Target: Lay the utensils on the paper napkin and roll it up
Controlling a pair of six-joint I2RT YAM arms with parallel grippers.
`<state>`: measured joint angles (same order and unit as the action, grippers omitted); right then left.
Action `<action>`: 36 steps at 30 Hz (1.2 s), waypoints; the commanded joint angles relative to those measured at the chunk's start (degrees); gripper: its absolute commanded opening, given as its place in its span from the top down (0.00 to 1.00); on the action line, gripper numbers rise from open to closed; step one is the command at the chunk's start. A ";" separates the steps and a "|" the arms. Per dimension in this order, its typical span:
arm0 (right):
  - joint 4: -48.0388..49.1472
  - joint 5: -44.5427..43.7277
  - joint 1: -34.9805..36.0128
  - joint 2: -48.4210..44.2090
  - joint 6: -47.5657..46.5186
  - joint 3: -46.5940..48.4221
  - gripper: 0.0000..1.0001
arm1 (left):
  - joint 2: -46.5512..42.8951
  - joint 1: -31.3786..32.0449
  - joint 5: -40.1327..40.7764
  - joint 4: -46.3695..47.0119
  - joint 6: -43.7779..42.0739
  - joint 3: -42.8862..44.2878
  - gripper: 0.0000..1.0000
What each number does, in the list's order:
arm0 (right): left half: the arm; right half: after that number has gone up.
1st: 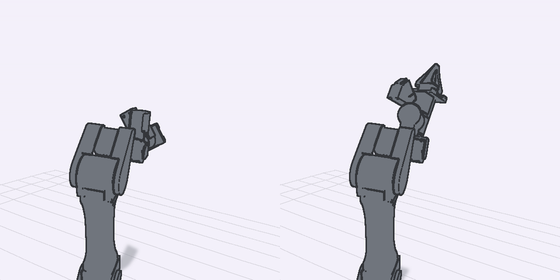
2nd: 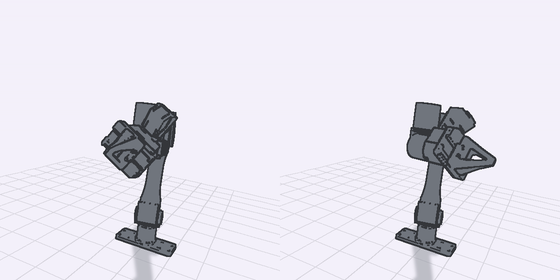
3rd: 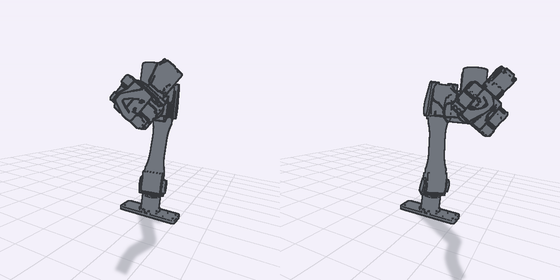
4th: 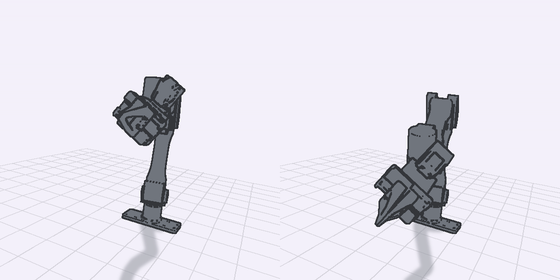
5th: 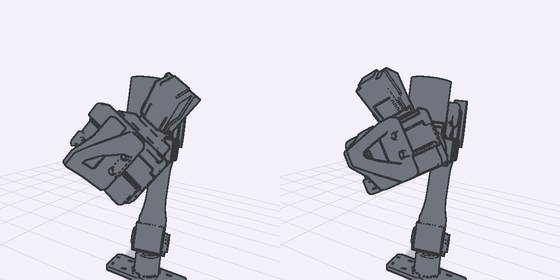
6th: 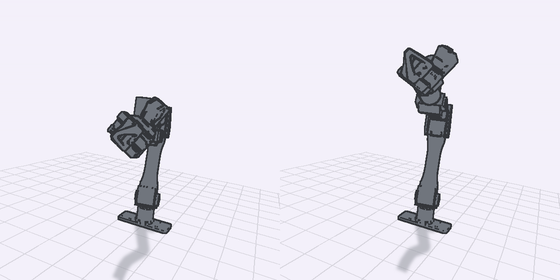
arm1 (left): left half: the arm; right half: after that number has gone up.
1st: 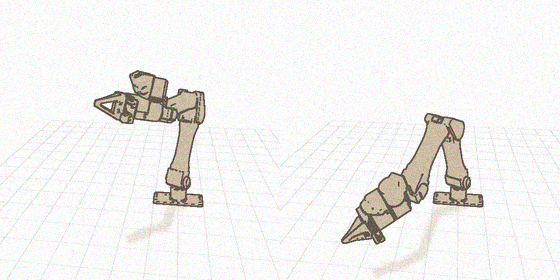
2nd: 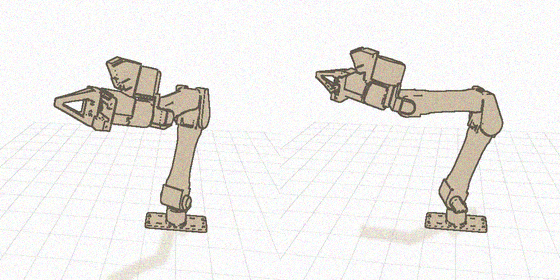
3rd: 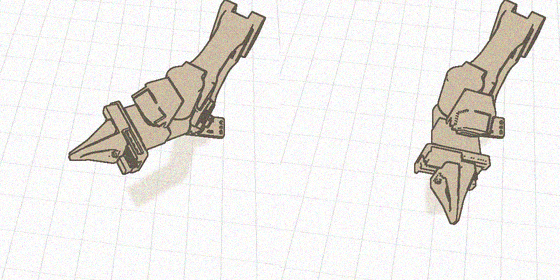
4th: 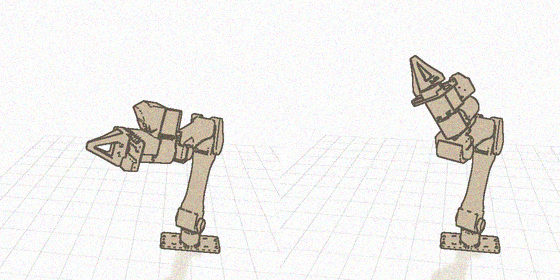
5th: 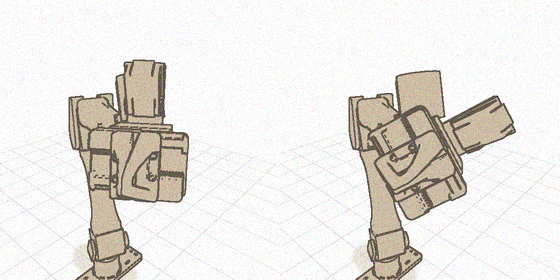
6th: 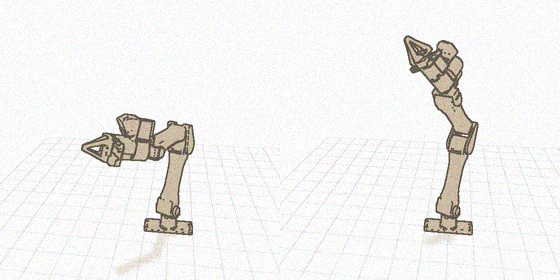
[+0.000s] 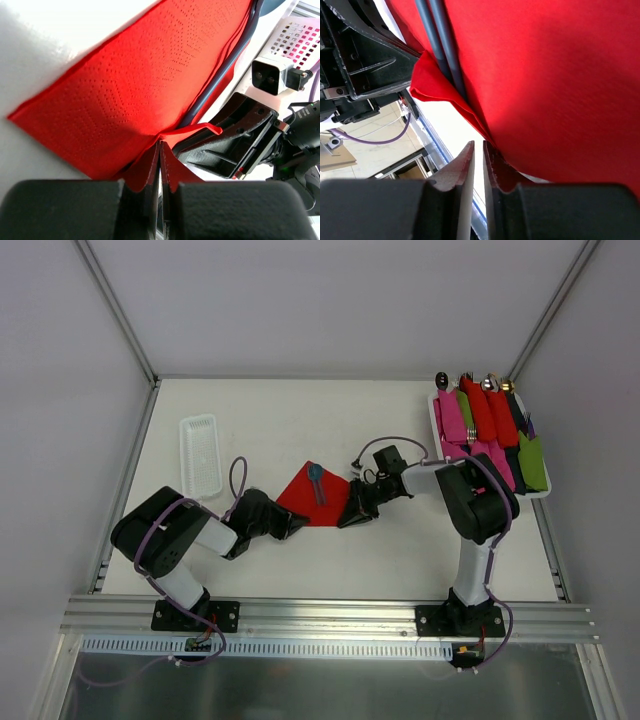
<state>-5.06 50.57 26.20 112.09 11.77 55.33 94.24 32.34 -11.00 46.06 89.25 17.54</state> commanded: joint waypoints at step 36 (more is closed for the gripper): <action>0.49 -8.11 2.11 1.46 -1.22 1.53 0.87 | -7.30 1.32 1.25 -5.89 -16.37 1.17 0.82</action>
<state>-1.13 48.38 28.12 112.16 13.17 56.05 90.04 32.99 -10.96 44.38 81.54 17.02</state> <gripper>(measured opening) 0.129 0.159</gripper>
